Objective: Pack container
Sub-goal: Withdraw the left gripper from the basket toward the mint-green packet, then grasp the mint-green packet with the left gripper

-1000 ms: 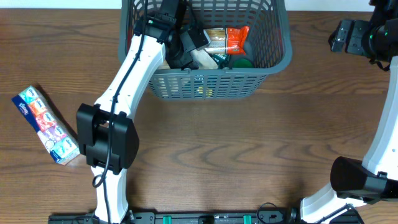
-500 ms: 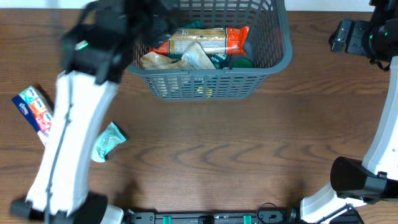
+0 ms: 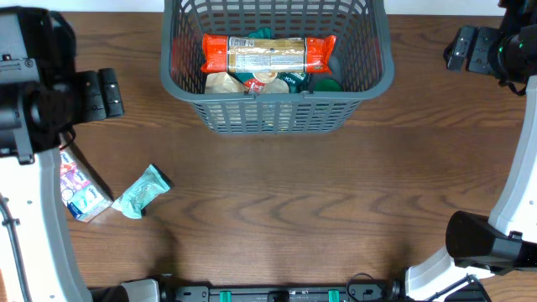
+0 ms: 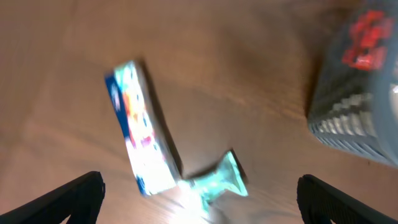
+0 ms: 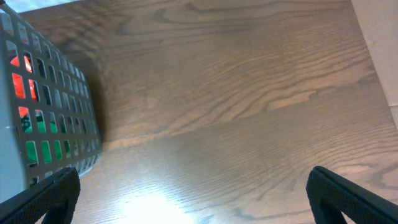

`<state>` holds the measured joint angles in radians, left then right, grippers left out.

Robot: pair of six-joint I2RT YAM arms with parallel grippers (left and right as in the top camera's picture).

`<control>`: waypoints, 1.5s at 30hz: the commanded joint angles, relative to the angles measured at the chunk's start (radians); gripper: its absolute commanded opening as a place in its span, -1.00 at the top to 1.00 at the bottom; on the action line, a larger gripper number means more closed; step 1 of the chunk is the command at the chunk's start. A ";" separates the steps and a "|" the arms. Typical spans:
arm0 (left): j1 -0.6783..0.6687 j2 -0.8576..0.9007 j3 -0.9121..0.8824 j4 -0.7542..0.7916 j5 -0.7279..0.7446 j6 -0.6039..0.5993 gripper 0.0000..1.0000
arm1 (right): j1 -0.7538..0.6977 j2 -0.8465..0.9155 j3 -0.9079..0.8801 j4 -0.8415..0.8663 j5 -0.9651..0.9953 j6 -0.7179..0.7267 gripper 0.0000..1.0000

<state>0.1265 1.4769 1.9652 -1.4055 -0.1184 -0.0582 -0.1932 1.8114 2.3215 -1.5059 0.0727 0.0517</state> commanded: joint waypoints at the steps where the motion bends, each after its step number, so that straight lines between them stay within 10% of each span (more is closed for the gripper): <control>1: 0.022 0.010 -0.103 0.006 -0.010 -0.372 -0.97 | -0.009 0.007 0.000 0.000 0.010 -0.008 -0.99; 10: 0.020 0.013 -0.525 0.106 -0.006 -1.469 -0.97 | -0.009 0.007 0.000 -0.001 0.010 -0.008 -0.99; 14: 0.020 0.014 -0.703 0.211 0.003 -1.778 -0.97 | -0.009 0.007 0.000 -0.001 0.009 -0.008 -0.99; 36: 0.021 0.029 -1.260 0.877 0.052 -1.899 -0.85 | -0.009 0.007 0.000 -0.041 0.005 -0.008 -0.98; 45: 0.021 0.065 -1.260 0.870 0.047 -1.849 0.29 | -0.009 0.007 0.000 -0.060 0.005 -0.008 -0.99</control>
<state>0.1440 1.5246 0.7094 -0.5285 -0.0570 -1.9285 -0.1932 1.8114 2.3215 -1.5608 0.0723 0.0490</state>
